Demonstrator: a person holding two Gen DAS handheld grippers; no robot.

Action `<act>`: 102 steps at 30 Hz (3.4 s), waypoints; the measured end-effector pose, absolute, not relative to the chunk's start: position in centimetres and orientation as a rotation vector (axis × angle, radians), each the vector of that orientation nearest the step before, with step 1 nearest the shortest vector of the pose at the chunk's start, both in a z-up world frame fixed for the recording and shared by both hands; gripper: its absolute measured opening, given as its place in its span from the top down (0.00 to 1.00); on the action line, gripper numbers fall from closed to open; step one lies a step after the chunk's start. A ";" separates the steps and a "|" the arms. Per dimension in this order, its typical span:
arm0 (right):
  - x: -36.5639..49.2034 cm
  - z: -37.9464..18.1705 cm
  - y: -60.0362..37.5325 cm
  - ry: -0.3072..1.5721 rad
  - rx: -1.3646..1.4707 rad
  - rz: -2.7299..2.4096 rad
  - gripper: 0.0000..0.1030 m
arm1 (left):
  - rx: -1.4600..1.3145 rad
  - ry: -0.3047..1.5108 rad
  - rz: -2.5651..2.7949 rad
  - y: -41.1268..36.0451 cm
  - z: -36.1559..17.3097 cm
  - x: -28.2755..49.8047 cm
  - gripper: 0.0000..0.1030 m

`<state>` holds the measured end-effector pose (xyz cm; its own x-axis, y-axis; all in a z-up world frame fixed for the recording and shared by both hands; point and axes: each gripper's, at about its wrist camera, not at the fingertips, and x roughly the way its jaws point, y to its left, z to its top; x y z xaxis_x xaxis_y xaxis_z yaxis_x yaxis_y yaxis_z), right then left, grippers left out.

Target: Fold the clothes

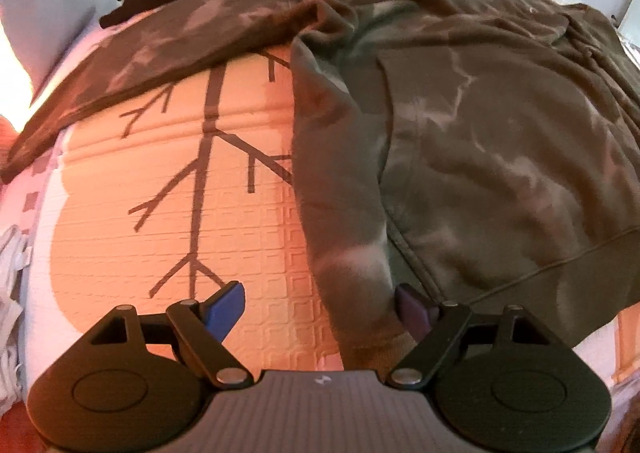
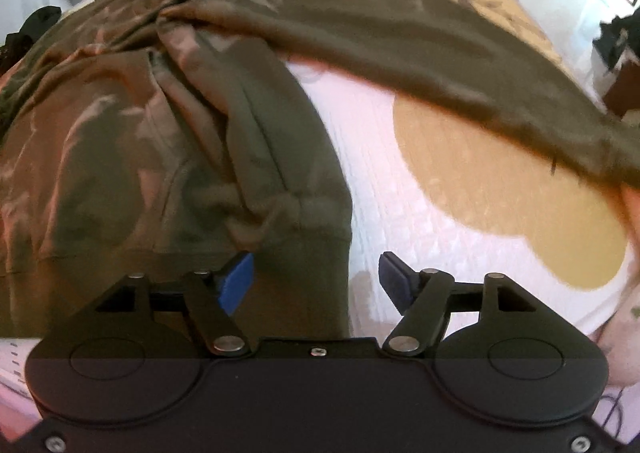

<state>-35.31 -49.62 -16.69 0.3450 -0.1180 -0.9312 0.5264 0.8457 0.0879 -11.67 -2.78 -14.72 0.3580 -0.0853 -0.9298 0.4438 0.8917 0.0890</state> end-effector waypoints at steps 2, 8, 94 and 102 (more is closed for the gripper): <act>-35.6 -17.3 -49.7 1.156 0.445 -0.429 0.35 | 0.366 1.140 -0.334 -2.6 -14.2 -12.2 0.17; -36.2 -18.1 -49.6 1.140 0.493 -0.416 0.43 | 0.392 1.105 -0.279 -1.7 -13.6 -13.6 0.10; -40.6 -17.0 -47.3 0.876 0.369 -0.306 0.41 | 0.283 1.061 -0.362 -1.0 -16.4 -18.5 0.26; -40.1 -17.9 -46.1 0.856 0.284 -0.323 0.41 | 0.251 1.069 -0.380 -1.7 -17.4 -18.2 0.23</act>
<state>-40.11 -46.05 -17.88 0.6127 -0.1639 -0.7732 0.3885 0.9144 0.1140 -18.23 -1.67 -17.40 0.4255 -0.1803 -0.8868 0.4200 0.9074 0.0171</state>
